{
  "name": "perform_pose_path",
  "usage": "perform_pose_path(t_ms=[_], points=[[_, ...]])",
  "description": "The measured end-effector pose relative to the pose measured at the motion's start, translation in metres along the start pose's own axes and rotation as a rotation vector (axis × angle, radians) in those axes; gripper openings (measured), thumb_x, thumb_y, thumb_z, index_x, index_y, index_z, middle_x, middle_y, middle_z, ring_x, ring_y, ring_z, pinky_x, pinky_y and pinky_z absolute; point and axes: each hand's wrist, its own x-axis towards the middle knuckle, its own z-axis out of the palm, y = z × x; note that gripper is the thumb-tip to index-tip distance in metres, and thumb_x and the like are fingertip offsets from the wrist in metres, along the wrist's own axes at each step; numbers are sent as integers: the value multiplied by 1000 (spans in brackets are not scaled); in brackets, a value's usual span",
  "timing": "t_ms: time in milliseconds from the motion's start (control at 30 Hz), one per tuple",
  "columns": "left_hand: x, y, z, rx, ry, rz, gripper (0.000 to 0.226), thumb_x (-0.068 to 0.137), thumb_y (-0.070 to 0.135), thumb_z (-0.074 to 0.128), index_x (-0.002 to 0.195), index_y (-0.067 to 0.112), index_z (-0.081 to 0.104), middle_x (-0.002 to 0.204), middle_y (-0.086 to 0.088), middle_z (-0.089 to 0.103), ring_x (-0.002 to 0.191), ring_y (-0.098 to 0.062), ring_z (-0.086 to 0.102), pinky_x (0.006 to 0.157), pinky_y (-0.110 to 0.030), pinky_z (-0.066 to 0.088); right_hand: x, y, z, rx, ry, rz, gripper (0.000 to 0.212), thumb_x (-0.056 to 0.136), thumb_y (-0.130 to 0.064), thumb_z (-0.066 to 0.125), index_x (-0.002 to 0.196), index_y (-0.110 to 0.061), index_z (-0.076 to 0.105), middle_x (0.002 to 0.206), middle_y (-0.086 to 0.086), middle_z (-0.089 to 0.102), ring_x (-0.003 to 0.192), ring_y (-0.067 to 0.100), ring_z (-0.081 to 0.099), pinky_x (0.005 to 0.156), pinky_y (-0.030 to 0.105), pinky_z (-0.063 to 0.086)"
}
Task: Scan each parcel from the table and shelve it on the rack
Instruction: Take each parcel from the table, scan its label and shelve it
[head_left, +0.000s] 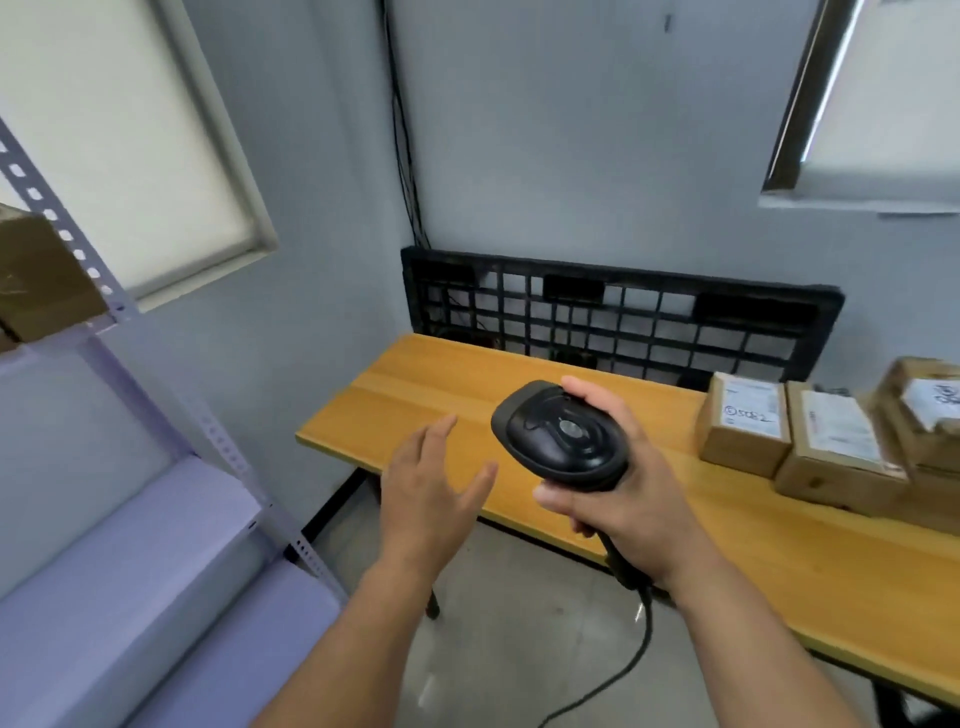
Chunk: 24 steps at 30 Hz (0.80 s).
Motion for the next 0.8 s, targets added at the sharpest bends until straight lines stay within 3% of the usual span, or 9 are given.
perform_pose_path(t_ms=[67, 200, 300, 433, 533, 667, 800], points=[[6, 18, 20, -29, -57, 25, 64, 85, 44, 68, 140, 18, 47, 134, -3, 51, 124, -22, 46, 103, -42, 40, -5, 5, -24, -15, 55, 15, 86, 66, -14, 89, 133, -49, 47, 119, -17, 62, 75, 0, 65, 60, 18, 51], [18, 44, 56, -57, -130, 91, 63, 87, 44, 65, 141, 19, 45, 136, -1, 49, 127, -20, 44, 103, -41, 40, -15, 14, -64, -77, 182, 54, 85, 58, -41, 85, 133, -51, 46, 122, -22, 60, 76, -2, 63, 68, 17, 50], [25, 60, 85, -72, -182, 109, 62, 88, 45, 63, 142, 20, 44, 137, 2, 47, 128, -17, 42, 103, -37, 38, -22, 22, -91, -112, 268, 103, 85, 55, -45, 84, 131, -52, 46, 120, -22, 61, 74, -2, 63, 66, 18, 51], [36, 80, 126, -118, -279, 132, 62, 90, 45, 60, 143, 19, 42, 138, 1, 46, 129, -17, 40, 105, -37, 38, -25, 31, -123, -132, 363, 161, 86, 59, -30, 94, 130, -51, 50, 115, -16, 63, 68, 3, 65, 55, 24, 54], [51, 96, 157, -150, -339, 153, 62, 91, 44, 60, 143, 17, 42, 139, -1, 47, 131, -17, 41, 107, -36, 37, -19, 40, -148, -116, 429, 212, 84, 64, -10, 87, 131, -43, 50, 116, -6, 62, 62, 4, 64, 49, 24, 52], [80, 116, 197, -178, -415, 172, 61, 91, 44, 59, 143, 16, 42, 140, -1, 46, 131, -16, 39, 107, -32, 35, -5, 56, -183, -106, 502, 259, 83, 60, -24, 90, 130, -45, 52, 110, -15, 64, 56, 23, 64, 48, 30, 54], [105, 132, 238, -211, -516, 174, 61, 93, 43, 58, 145, 18, 38, 142, 1, 43, 130, -15, 41, 106, -36, 39, 11, 74, -213, -103, 578, 306, 82, 57, -23, 84, 128, -48, 52, 115, -6, 62, 52, 22, 62, 49, 35, 55]])
